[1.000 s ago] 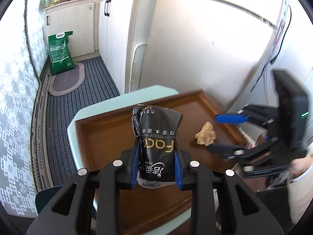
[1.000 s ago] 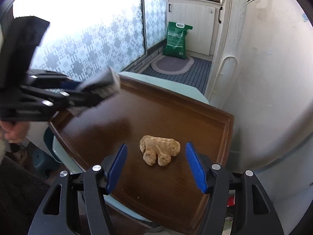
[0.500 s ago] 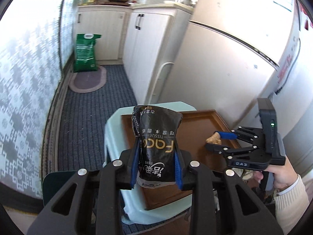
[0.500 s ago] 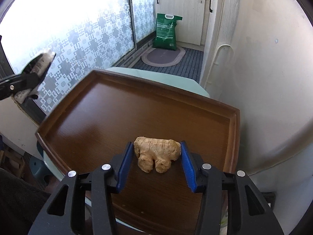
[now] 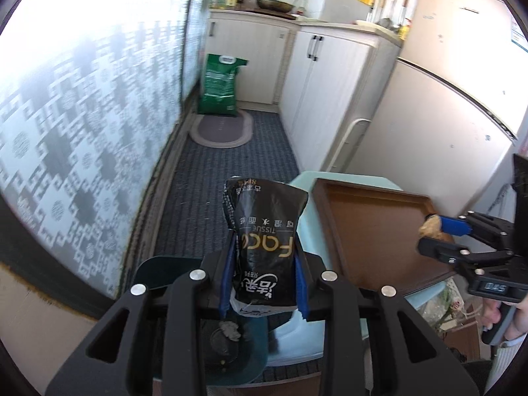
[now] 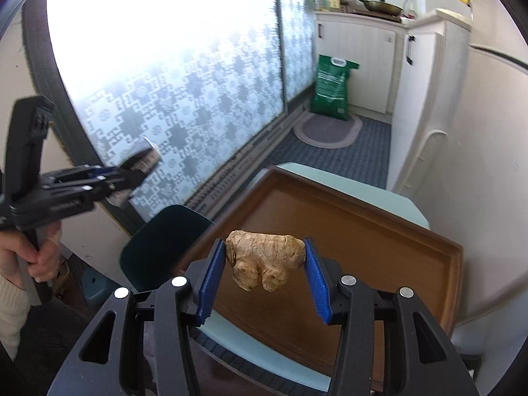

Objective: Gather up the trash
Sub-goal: 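Carry the Face bag and ginger root over the teal bin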

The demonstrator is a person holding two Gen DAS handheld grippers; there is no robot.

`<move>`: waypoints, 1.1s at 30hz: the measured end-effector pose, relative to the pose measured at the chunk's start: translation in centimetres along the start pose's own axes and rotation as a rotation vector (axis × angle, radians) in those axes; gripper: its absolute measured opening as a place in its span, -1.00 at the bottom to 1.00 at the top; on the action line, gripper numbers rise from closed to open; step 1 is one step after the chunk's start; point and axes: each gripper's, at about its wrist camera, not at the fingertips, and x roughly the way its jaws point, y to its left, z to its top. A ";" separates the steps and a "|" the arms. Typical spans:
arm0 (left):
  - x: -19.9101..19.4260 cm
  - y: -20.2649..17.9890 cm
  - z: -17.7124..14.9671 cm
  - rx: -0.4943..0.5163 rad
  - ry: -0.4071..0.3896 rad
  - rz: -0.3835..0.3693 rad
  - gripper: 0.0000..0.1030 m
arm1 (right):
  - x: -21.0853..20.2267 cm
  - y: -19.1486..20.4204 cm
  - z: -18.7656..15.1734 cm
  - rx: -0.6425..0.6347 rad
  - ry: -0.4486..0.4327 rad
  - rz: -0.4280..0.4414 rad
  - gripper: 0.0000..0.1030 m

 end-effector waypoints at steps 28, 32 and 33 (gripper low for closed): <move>4.9 8.8 -7.0 -0.067 0.240 0.134 -0.31 | 6.0 11.6 2.9 -0.157 0.067 0.128 -0.06; 5.8 9.4 -7.8 -0.089 0.282 0.120 -0.30 | 6.7 12.5 3.0 -0.170 0.076 0.133 -0.06; 6.0 9.5 -8.1 -0.088 0.293 0.124 -0.30 | 6.9 12.7 3.0 -0.173 0.079 0.133 -0.06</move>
